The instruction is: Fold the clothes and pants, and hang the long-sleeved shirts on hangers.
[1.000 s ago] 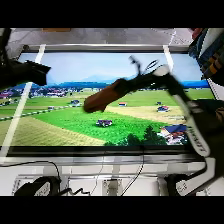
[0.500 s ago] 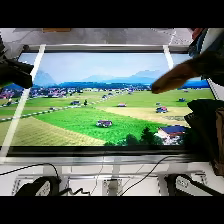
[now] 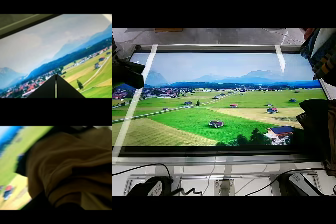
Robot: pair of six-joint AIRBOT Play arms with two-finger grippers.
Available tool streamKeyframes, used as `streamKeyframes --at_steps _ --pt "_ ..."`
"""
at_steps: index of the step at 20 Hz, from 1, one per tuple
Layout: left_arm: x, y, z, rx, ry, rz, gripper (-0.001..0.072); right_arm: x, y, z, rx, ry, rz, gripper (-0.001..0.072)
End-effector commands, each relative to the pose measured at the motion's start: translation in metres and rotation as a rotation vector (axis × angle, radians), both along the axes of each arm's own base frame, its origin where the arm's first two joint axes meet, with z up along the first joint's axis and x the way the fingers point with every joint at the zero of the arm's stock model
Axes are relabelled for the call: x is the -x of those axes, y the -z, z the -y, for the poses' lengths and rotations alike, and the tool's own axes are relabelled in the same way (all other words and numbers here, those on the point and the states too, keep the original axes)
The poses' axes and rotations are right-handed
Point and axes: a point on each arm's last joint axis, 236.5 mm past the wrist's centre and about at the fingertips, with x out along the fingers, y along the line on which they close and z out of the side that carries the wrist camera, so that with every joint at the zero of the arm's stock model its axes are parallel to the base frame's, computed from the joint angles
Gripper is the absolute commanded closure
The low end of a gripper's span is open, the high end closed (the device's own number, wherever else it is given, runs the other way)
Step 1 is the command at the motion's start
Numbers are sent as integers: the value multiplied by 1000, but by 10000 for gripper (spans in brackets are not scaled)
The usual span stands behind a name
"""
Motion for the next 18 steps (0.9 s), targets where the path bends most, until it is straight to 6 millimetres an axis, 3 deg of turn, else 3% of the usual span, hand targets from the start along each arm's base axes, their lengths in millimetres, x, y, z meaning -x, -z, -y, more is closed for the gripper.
streamKeyframes --at_steps 1,2,4,5,6,9,10,11,12,14,16,18 --pt "0 0 0 0 -1 1 689 88 21 14 -88 280 -170 697" --pt "0 0 0 1 -1 1 688 89 19 18 -93 328 -133 630" --pt "0 -1 0 3 0 2 689 89 14 27 -85 408 -77 83" --pt "0 -1 0 3 0 2 689 88 14 28 -86 412 -72 33" --pt "0 -1 0 3 1 1 689 85 13 27 -90 405 -64 32" --pt "0 -1 0 3 0 2 689 68 12 19 -126 359 -6 47" --pt "0 -1 0 3 1 1 689 48 8 11 -158 309 57 242" --pt "0 -1 0 3 1 1 689 16 -2 -4 -189 200 151 645" --pt "0 -1 0 3 0 2 689 -19 -20 -23 -185 48 245 698" --pt "0 -1 0 3 0 2 689 -78 -61 -84 -144 -284 402 699" --pt "0 -1 0 3 1 1 689 -105 -77 -153 -112 -530 417 699" --pt "0 -1 0 3 1 1 689 -109 -72 -220 -89 -738 337 699"
